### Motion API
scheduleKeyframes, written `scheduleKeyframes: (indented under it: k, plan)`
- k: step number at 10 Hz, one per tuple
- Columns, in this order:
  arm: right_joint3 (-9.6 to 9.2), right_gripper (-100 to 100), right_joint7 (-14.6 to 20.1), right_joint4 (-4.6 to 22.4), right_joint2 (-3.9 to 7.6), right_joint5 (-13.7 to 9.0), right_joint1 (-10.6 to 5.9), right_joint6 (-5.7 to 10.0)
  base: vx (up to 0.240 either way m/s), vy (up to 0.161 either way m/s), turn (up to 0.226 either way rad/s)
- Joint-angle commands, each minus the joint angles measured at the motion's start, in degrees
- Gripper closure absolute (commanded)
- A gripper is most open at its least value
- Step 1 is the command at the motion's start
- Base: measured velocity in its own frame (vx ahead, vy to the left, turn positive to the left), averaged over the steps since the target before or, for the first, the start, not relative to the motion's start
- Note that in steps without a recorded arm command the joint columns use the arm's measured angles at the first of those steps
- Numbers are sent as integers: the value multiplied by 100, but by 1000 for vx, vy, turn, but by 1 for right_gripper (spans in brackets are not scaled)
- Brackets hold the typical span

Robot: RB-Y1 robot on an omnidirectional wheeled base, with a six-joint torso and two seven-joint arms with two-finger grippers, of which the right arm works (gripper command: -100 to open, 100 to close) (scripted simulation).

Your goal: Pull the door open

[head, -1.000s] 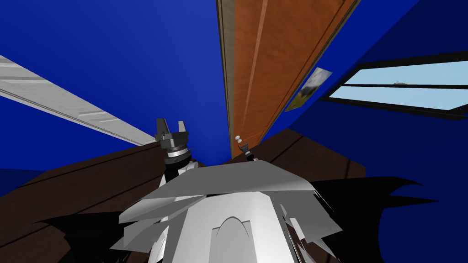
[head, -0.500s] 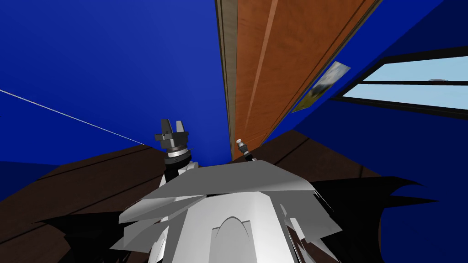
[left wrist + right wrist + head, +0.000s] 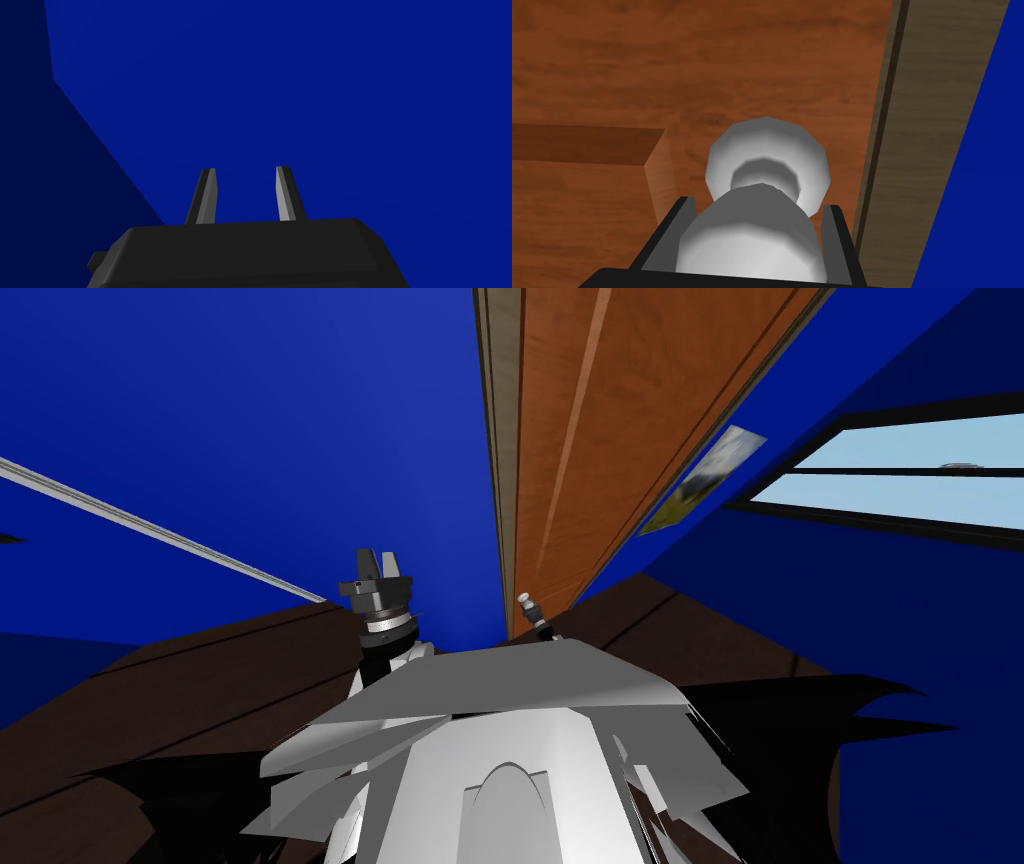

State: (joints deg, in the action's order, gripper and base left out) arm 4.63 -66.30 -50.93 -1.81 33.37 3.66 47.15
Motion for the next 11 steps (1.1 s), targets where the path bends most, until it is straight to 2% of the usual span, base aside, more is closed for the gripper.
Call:
scheduleKeyframes:
  k: [1, 5, 11]
  plan:
    - [-20, 100, 242, 54, 38, -143, -20, 23, -69, -62, 238]
    - [-50, 100, 645, 90, 120, -391, -22, 36, -61, -39, 143]
    - [-117, 100, 1546, 167, 290, -929, -26, 66, -56, -26, 160]
